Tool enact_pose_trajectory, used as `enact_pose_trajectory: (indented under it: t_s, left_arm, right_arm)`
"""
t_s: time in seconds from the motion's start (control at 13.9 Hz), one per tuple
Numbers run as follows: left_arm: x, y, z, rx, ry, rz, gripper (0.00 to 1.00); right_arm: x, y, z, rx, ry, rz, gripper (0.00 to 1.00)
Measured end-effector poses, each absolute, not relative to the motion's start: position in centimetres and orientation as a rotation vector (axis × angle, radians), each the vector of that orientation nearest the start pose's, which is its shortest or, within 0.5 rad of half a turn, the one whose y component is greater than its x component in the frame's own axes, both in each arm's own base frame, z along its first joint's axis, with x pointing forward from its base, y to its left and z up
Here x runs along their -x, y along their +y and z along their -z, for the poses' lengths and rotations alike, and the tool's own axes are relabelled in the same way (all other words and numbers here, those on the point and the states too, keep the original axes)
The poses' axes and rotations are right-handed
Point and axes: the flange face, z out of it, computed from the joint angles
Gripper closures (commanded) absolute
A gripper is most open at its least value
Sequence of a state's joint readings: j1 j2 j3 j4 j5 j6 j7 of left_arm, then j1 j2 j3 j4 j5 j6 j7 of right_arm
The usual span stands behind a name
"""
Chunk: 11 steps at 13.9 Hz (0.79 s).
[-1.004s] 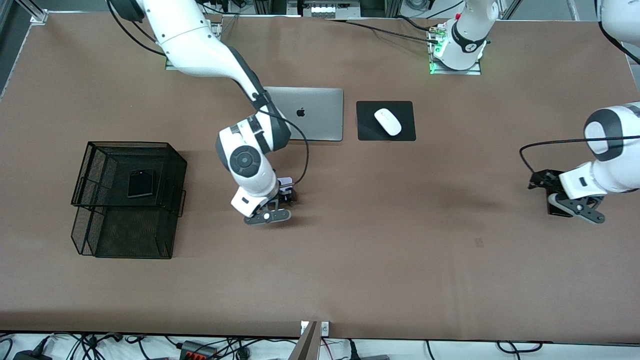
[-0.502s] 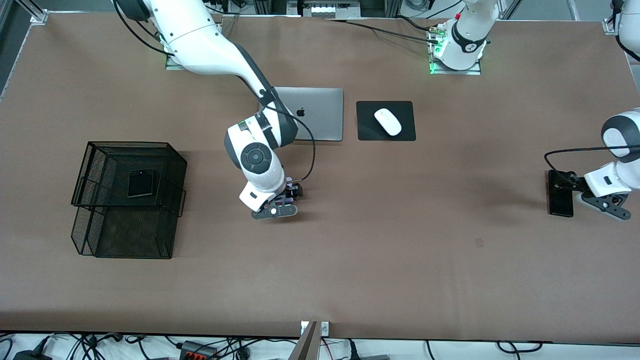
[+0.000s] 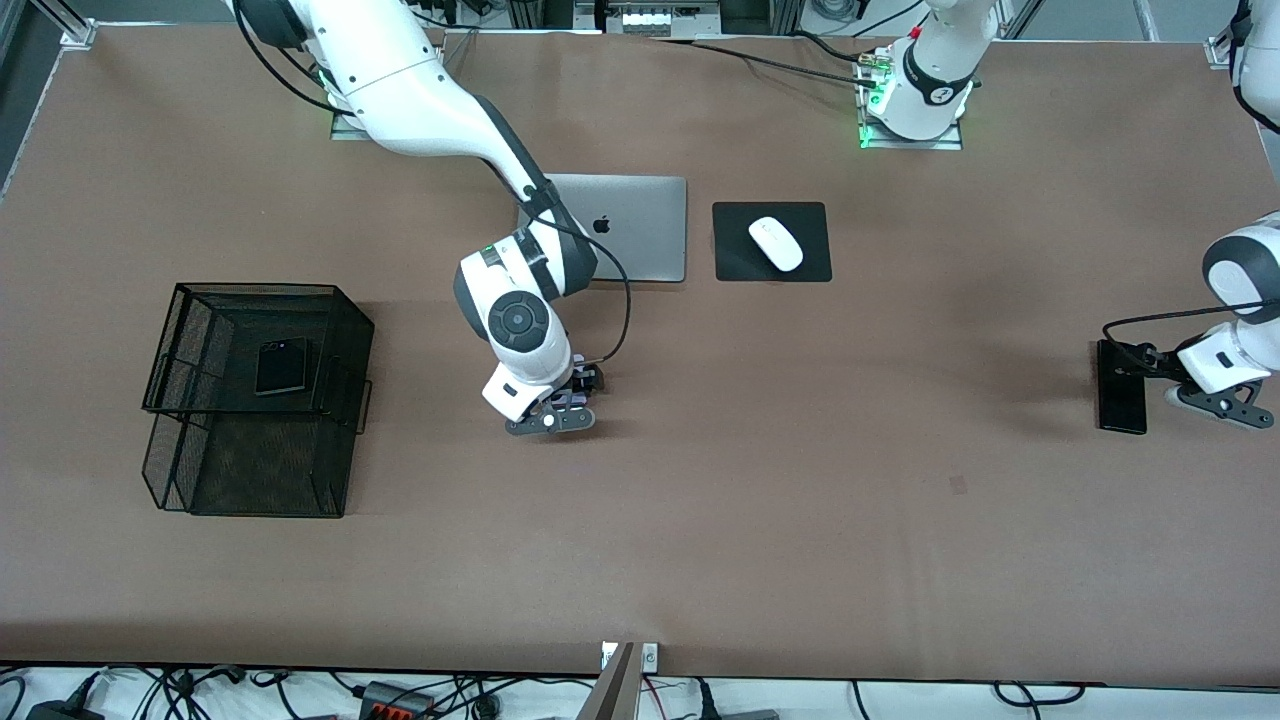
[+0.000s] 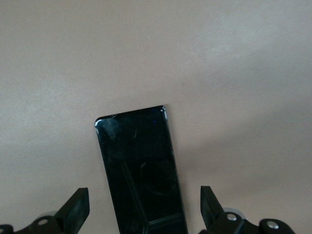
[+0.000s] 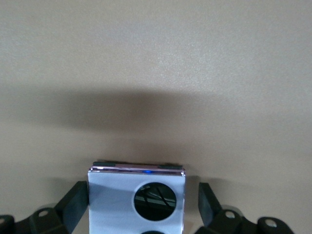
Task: Place phones with both arms
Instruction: 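Lower the lavender flip phone into the basket with the right gripper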
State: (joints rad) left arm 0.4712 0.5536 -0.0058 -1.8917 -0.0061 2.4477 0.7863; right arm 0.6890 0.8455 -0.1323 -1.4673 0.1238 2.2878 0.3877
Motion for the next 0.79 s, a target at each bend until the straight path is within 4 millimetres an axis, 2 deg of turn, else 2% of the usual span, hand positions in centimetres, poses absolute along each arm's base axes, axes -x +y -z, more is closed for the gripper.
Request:
enact_pose_trajectory:
  t_s: [0.22, 0.5, 0.57, 0.72, 0.79]
  left_arm:
    - [-55.2, 28.5, -19.1, 3.131, 0.429, 0.019, 0.0]
    - [-54.4, 29.3, -18.3, 3.17, 0.341, 0.032, 0.0]
    - [-54.2, 29.5, -18.2, 3.172, 0.33, 0.03, 0.0]
    - [-54.1, 29.7, -18.0, 3.174, 0.324, 0.027, 0.0]
    - [-54.1, 29.7, -18.0, 3.174, 0.323, 0.027, 0.0]
  right_arm:
    - [-59.8, 39.4, -17.6, 3.149, -0.205, -0.019, 0.0]
    - [-59.8, 39.4, -17.2, 3.149, -0.199, -0.013, 0.0]
    - [-59.8, 39.4, -17.1, 3.149, -0.198, -0.014, 0.11]
    - [-59.8, 39.4, -17.0, 3.15, -0.198, -0.015, 0.48]
    - [-59.8, 39.4, -17.1, 3.148, -0.198, -0.011, 0.63]
